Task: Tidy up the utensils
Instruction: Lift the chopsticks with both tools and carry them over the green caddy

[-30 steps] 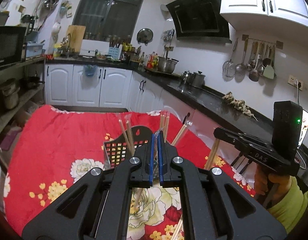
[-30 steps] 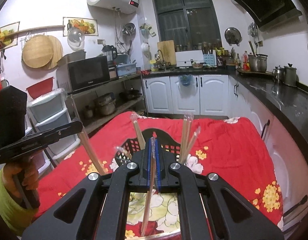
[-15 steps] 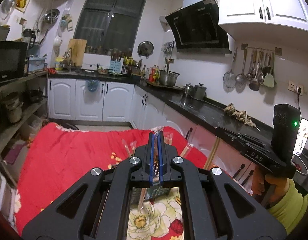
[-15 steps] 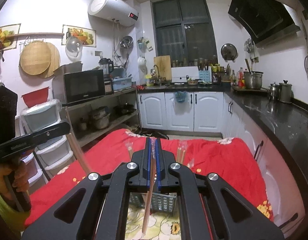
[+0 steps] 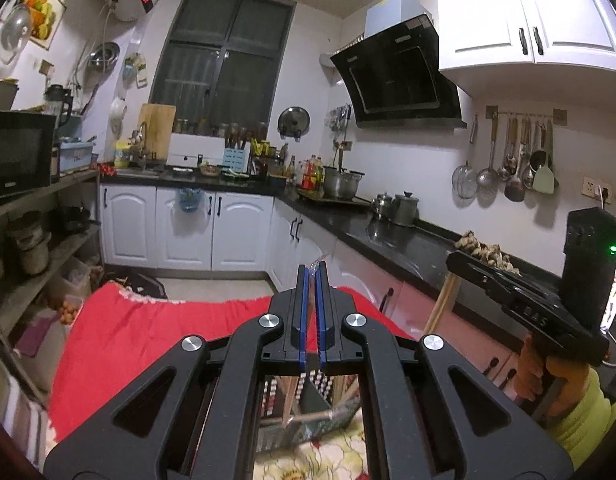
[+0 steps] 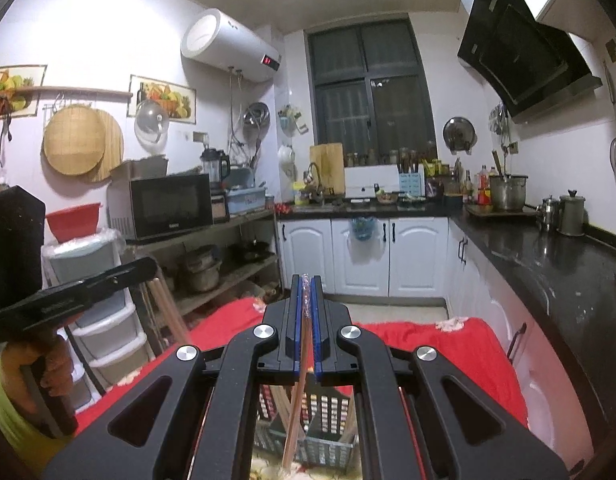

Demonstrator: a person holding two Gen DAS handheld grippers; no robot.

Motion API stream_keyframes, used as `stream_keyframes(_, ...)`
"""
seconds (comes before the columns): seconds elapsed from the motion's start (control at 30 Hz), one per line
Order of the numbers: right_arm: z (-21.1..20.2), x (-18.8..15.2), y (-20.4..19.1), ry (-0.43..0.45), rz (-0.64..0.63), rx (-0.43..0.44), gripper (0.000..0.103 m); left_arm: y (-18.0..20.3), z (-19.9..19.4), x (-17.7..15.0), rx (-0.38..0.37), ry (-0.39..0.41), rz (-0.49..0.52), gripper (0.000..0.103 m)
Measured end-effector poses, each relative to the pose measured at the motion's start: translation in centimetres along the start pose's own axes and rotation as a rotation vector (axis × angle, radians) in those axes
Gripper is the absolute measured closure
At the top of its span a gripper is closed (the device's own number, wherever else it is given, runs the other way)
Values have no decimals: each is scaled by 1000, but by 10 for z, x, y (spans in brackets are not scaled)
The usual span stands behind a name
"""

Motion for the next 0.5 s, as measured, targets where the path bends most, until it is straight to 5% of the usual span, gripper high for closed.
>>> stream_keyframes(0.5, 23, 14, 3, 81, -28, -56, 99, -25, 40, 3, 46, 4, -20, 102)
Point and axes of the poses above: each gripper's, at about its wrist camera, not at the fingertips, and z roughly the way its jaws point, y to its right, x to its top, the point moved 5 cm from there along z, roughly the way its jaws point, and after that the axes turned 11 degrees about -x, right-handed, at the moved point
